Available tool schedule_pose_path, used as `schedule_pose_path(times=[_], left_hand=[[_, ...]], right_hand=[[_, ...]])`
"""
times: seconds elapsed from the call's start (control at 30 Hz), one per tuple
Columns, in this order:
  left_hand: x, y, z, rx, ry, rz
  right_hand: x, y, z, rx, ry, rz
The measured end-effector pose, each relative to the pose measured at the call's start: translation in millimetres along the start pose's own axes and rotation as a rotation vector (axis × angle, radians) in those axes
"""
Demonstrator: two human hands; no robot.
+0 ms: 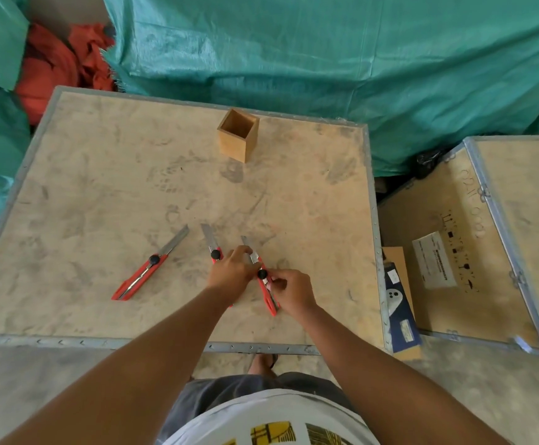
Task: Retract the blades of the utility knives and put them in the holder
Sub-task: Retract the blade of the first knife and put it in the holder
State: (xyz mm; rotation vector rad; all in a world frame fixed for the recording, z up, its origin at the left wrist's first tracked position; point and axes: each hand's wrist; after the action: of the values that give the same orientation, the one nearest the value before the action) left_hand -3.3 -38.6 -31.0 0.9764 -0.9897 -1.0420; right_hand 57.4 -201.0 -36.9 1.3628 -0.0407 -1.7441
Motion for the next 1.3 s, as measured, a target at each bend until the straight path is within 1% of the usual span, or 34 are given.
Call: schedule_pose_path(times=[0.13, 0.23, 0.37, 0.47, 0.53, 0.6, 0.67, 0.7, 0.8, 0.87, 1.07, 1.13, 1.3], left_hand=[[1.1, -1.5, 0.6, 0.041, 0.049, 0.059], [3.2, 3.9, 1.1, 0.09, 0.107, 0.219], [0.4, 18.6, -2.1, 0.15, 0.116, 0.386], [-0.8, 54.9, 0.2, 0.166, 0.145, 0.628], [1.8, 83.3, 8.2, 0.153, 0.196, 0.826], [4.8, 108.4, 18.2, 0.09, 0.229, 1.01], [8.1, 128.8, 26.6, 0.013, 0.206, 1.103], [8.9, 137.6, 29.5, 0.0, 0.187, 1.126], [4.1, 159.1, 35.2, 0.039, 0.14, 1.172], [-2.5, 168.8, 38.3, 0.052, 0.13, 1.145], [-17.7, 190.0, 45.7, 0.04, 0.057, 0.963], [-20.4, 194.4, 47.9, 0.031, 0.061, 0.993], [-29.3, 201.4, 54.4, 0.073, 0.075, 1.04]], right_hand=[[0.6, 0.3, 1.4, 0.001, 0.032, -0.005], [-3.3, 3.6, 2.6, 0.017, 0.04, -0.095], [-21.4, 18.0, 3.3, 0.052, 0.064, -0.237], [-42.7, 35.8, 3.3, 0.087, 0.111, -0.381], [-61.8, 48.4, 4.8, 0.105, 0.15, -0.496], [-83.2, 58.8, 7.5, 0.105, 0.2, -0.588], [-104.0, 64.7, 10.2, 0.113, 0.24, -0.662], [-113.3, 65.7, 11.2, 0.117, 0.246, -0.694], [-136.1, 67.5, 14.9, 0.121, 0.236, -0.762], [-147.9, 71.0, 17.8, 0.121, 0.235, -0.777], [-175.9, 83.8, 17.4, 0.121, 0.303, -0.63], [-182.7, 83.6, 17.4, 0.109, 0.322, -0.589], [-194.1, 85.1, 15.9, 0.066, 0.356, -0.535]])
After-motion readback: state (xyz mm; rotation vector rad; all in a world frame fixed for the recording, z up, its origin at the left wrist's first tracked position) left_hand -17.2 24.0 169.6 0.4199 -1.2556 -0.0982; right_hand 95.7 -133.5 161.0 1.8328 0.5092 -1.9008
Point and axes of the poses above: each hand's wrist, its own z-axis away from the middle knuckle, its own y-axis out of the back of the hand, x = y × z, and after that the axes turned 10 degrees about -z, right-handed
